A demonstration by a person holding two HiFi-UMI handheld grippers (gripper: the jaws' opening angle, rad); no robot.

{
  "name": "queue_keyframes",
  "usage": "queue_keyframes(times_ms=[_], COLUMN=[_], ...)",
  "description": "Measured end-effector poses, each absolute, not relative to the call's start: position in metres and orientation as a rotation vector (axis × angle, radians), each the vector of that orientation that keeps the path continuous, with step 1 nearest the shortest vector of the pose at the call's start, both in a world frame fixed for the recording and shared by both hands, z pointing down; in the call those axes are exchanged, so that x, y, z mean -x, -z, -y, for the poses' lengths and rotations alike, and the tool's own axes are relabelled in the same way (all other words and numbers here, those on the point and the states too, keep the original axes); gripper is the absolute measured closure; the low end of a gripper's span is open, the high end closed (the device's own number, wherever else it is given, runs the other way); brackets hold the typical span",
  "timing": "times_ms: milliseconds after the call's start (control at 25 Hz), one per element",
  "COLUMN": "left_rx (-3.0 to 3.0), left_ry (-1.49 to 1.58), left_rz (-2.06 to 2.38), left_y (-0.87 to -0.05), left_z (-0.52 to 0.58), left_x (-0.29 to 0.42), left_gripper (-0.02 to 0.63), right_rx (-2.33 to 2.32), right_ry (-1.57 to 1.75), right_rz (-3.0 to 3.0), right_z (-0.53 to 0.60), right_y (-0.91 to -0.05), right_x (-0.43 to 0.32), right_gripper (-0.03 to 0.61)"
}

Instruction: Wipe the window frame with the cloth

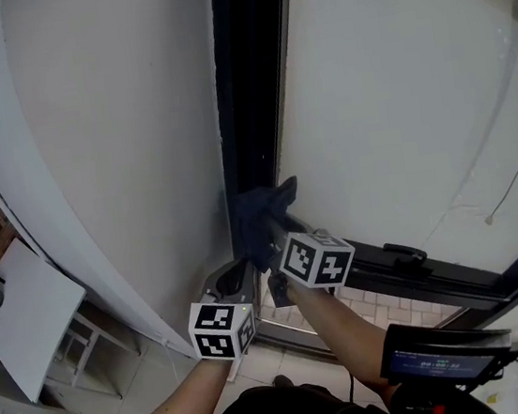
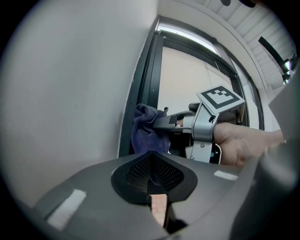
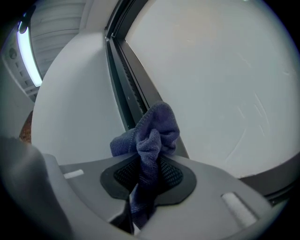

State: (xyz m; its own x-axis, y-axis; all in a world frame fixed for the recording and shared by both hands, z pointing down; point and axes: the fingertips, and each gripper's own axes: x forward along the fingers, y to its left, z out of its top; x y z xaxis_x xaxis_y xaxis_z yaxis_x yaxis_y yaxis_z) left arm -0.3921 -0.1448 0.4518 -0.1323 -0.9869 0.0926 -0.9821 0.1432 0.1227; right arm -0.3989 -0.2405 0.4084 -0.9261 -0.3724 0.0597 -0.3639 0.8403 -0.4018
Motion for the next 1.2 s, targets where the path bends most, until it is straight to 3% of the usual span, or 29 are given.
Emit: queue_keyframes(times_ms=[1200], left_rx=[-2.062], left_ry=[0.117], left_rz=[2.343], left_y=[-0.36], left_z=[0.153], left_x=[0.393], left_gripper=[0.614], right_rx=[0.511], right_ry=[0.374], right_rz=[-2.906], right_z=[0.247], right_y=[-0.266], right_x=[0.396], right_gripper=[0.495])
